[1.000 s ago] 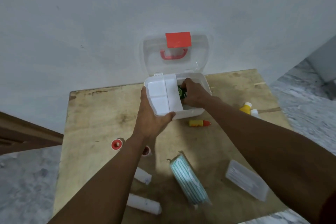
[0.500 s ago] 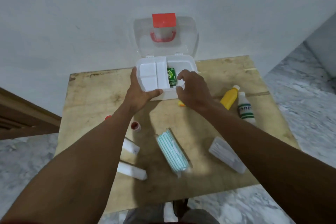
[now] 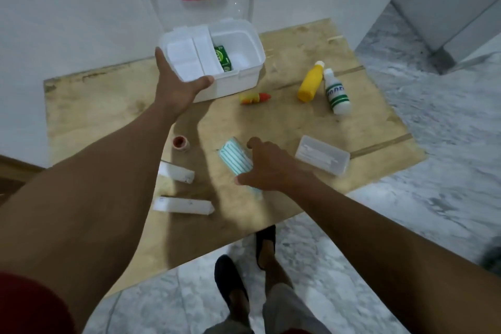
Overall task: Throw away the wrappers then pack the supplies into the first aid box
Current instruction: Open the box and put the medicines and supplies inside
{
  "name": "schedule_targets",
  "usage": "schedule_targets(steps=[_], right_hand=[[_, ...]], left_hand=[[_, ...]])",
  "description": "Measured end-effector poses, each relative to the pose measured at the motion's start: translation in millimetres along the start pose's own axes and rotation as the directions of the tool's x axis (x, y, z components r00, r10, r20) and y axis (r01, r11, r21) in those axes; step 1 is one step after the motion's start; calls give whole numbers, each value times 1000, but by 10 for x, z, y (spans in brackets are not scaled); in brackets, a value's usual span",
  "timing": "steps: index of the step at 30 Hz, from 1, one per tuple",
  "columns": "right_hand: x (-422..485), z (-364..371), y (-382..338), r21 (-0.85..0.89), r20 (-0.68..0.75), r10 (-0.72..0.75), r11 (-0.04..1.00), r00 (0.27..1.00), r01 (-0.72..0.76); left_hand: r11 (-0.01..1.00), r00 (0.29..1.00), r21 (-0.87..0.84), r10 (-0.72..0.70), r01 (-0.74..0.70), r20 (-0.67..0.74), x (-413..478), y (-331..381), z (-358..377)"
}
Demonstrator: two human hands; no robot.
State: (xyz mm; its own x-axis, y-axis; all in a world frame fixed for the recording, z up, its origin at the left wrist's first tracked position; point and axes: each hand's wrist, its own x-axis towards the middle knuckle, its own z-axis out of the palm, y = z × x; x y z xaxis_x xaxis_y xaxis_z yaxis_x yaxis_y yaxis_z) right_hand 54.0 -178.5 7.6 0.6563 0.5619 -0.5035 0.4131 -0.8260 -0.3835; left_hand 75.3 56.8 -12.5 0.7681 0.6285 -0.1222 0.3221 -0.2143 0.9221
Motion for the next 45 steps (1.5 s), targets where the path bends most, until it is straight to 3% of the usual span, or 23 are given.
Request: schedule_targets(steps=[6, 11, 18, 22, 26, 30, 33, 38, 45], right_hand=[[3, -73, -15, 58, -51, -18, 998, 999, 21], [105, -734, -38, 46, -255, -44, 997, 966, 57], [746, -1716, -135, -197, -427, -160, 977, 890, 81], [1145, -1951, -281, -549, -329, -297, 832, 896, 74], [1478, -1900, -434, -606, -111, -325, 771, 939, 195], [1745, -1692, -494, -499, 15, -322, 818, 947, 286], [1859, -1530, -467, -340, 80, -238, 906, 968, 251], [1902, -1451, -497, -113, 46, -100, 988, 994, 105], [1917, -1288, -618, 97, -32, 21, 995, 999, -18]], left_hand=[[1000, 1000, -22, 16, -16, 7, -12, 25, -1], [998, 1000, -62, -8, 9, 10, -30, 54, -16], [991, 1000, -134, 21, -20, 4, -57, 101, 4], [987, 999, -158, 43, -42, 5, -22, 71, -7], [987, 998, -147, 59, -61, -18, 6, 79, 25], [988, 997, -137, 71, -71, -6, 38, 87, 27], [986, 997, -147, 79, -80, -14, 14, 101, 22], [984, 997, -162, 72, -73, -11, 11, 121, 13], [975, 992, -181, 127, -130, -25, 40, 62, 17]])
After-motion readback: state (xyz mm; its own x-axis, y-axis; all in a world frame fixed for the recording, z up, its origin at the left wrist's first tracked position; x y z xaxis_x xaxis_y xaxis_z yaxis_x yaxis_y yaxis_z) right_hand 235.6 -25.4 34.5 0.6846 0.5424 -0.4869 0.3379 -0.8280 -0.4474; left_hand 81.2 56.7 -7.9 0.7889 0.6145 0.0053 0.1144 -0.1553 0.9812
